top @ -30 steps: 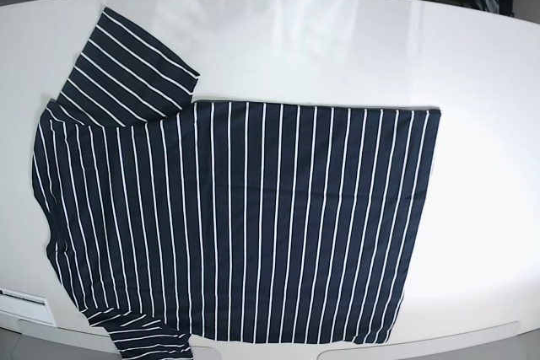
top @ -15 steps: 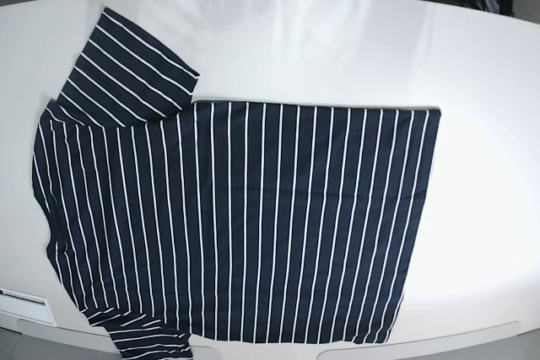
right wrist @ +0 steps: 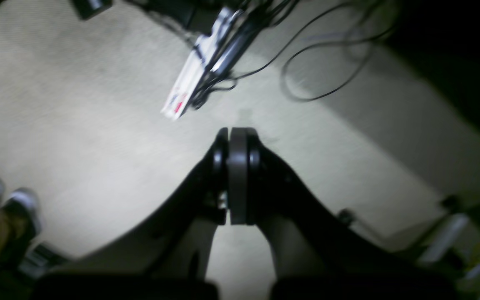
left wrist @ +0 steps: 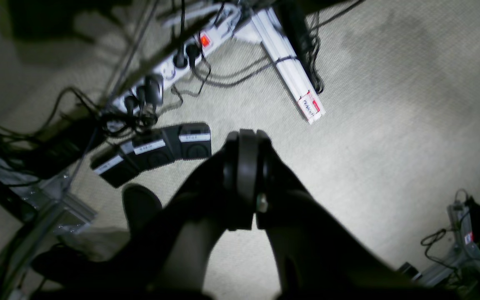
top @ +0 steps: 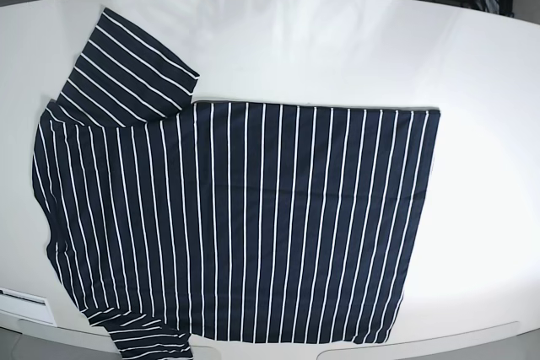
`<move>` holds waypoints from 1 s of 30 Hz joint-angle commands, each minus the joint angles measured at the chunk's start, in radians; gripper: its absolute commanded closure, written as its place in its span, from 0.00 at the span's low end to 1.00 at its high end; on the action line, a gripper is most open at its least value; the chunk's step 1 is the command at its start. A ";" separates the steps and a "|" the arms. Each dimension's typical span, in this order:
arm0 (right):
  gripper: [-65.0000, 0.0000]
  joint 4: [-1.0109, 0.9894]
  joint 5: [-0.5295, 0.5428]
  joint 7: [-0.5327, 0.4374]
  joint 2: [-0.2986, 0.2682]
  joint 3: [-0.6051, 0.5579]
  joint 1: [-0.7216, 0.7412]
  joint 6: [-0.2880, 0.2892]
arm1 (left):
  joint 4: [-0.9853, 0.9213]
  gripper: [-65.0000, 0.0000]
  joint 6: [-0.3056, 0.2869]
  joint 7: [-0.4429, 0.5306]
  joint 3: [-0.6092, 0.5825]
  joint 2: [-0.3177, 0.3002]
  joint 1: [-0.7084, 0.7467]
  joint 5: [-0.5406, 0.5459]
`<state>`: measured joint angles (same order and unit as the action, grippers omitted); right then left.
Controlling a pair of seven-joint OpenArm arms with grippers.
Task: Fold the T-shirt properly
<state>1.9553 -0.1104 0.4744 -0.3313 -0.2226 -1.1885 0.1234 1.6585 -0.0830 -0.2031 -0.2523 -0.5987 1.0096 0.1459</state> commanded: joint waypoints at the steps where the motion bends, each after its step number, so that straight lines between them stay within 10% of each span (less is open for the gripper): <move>1: 1.00 0.047 -0.016 0.006 -0.004 0.000 -0.037 -0.008 | 0.047 1.00 0.002 0.003 0.035 -0.017 0.036 -0.008; 20: 1.00 0.391 -0.276 0.040 -0.004 0.002 -0.121 -0.216 | 0.480 1.00 -0.014 -0.030 0.332 -0.053 0.156 -0.040; 30: 1.00 0.401 -0.317 0.008 -0.004 0.002 0.039 -0.138 | 0.532 1.00 -0.014 -0.035 0.332 -0.055 0.004 -0.187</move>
<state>2.3421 -0.4160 0.5011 -0.3321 -0.2207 -1.1347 -0.0067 2.1735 -0.1066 -0.2581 0.0738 -0.6468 1.0035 -0.0391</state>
